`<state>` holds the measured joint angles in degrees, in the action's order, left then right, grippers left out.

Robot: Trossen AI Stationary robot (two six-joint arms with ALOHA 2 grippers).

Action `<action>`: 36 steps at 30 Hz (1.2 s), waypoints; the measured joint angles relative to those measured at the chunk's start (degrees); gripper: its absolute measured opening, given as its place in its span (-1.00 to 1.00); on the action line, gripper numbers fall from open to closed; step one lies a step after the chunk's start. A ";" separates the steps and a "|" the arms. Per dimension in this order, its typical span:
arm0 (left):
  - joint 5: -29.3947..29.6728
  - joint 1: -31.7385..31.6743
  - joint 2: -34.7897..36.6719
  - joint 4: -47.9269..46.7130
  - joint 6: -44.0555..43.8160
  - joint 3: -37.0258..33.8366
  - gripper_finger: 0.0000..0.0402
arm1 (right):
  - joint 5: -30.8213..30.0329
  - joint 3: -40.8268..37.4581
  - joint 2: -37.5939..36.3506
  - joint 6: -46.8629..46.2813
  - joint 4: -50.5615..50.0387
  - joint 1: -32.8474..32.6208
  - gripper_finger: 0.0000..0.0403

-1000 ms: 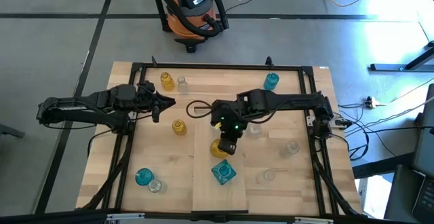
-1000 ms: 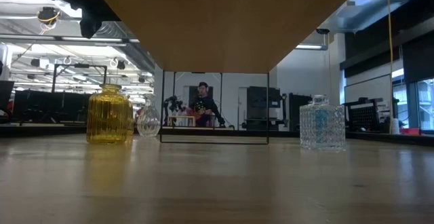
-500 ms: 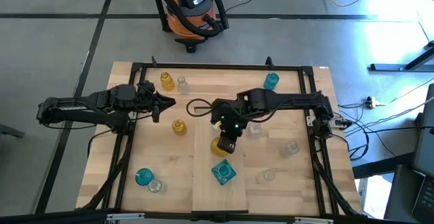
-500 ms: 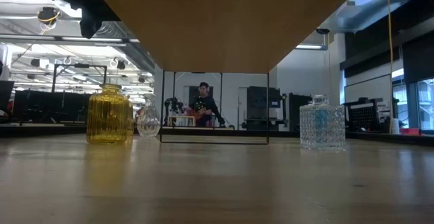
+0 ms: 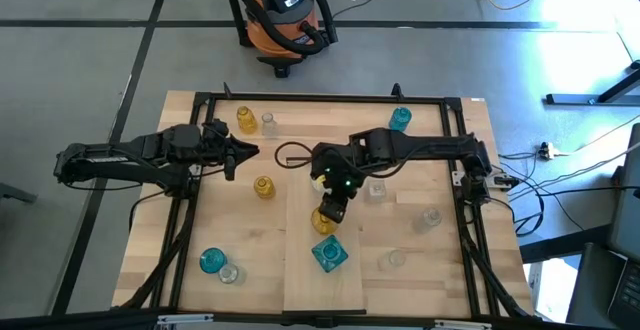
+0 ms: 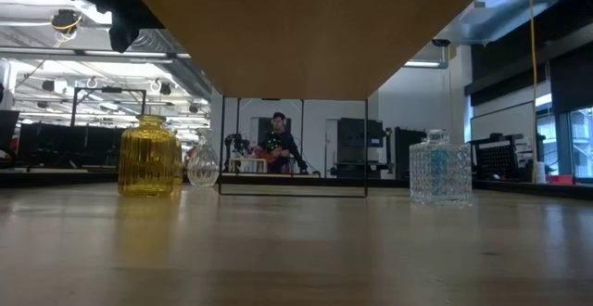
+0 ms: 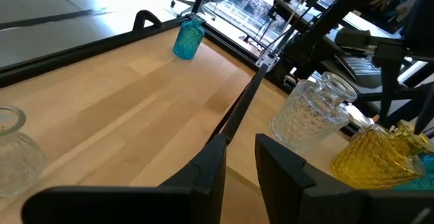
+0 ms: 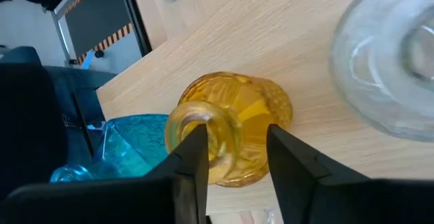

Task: Sort vases onto shelf
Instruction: Put the yellow vase on the shelf, then put the transparent vase on the shelf aligned with the other transparent vase

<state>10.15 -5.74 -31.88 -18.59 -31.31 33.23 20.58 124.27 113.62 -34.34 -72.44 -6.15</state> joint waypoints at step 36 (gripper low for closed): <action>0.86 0.02 0.02 0.22 1.45 0.00 -0.64 | -20.28 -53.77 -27.87 -16.96 8.21 7.21 -0.43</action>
<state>11.00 -5.72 -31.86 -18.37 -29.87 33.23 0.30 70.50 85.75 -51.30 -64.24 1.06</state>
